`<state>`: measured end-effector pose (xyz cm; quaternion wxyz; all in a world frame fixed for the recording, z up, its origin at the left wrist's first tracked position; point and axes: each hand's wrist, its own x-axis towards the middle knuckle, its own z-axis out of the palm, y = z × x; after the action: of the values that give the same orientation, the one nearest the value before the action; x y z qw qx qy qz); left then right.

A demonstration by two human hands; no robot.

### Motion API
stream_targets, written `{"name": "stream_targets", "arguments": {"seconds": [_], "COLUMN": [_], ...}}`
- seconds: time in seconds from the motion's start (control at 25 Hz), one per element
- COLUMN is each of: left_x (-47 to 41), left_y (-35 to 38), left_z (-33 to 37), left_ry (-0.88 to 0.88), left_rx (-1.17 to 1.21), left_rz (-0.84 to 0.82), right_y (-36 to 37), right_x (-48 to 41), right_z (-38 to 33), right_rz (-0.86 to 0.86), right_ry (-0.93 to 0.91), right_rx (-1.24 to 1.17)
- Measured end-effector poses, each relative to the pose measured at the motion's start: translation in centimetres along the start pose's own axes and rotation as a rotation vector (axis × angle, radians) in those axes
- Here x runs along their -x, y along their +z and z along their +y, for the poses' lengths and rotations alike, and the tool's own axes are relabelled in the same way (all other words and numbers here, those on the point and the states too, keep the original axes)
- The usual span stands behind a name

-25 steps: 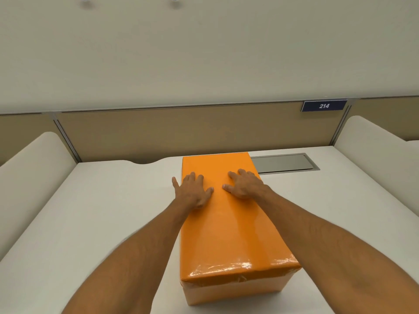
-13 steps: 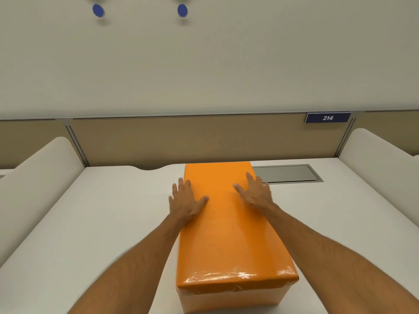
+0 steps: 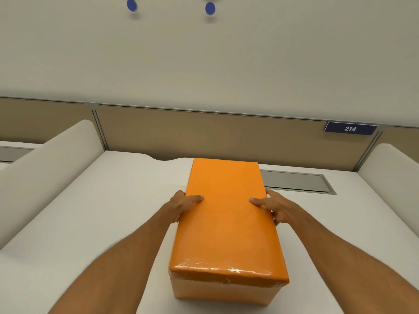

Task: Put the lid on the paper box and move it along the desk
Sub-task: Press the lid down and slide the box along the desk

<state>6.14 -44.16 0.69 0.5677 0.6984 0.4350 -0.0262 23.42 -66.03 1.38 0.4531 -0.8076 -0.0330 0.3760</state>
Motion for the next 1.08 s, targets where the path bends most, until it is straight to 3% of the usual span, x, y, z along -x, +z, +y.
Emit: {"name": "stream_targets", "arguments": {"seconds": [0.24, 0.52, 0.76, 1.08], "left_x": [-0.8, -5.6, -11.0, -16.9], "left_y": [-5.9, -18.5, -30.1, -39.7], "left_z": [1.0, 0.3, -2.4, -3.9], "left_ry": [0.037, 0.065, 0.046, 0.051], "left_rx": [0.05, 0.019, 0.002, 0.06], "left_rz": [0.061, 0.2, 0.217, 0.235], "right_y": [4.4, 15.9, 27.5, 36.8], "right_x": [-0.4, -2.7, -5.8, -10.0], "right_z": [-4.8, -12.8, -18.7, -24.6], "right_rz": [-0.035, -0.077, -0.091, -0.094], "right_ry": [-0.073, -0.126, -0.099, -0.089], "right_rx": [0.017, 0.02, 0.018, -0.003]}}
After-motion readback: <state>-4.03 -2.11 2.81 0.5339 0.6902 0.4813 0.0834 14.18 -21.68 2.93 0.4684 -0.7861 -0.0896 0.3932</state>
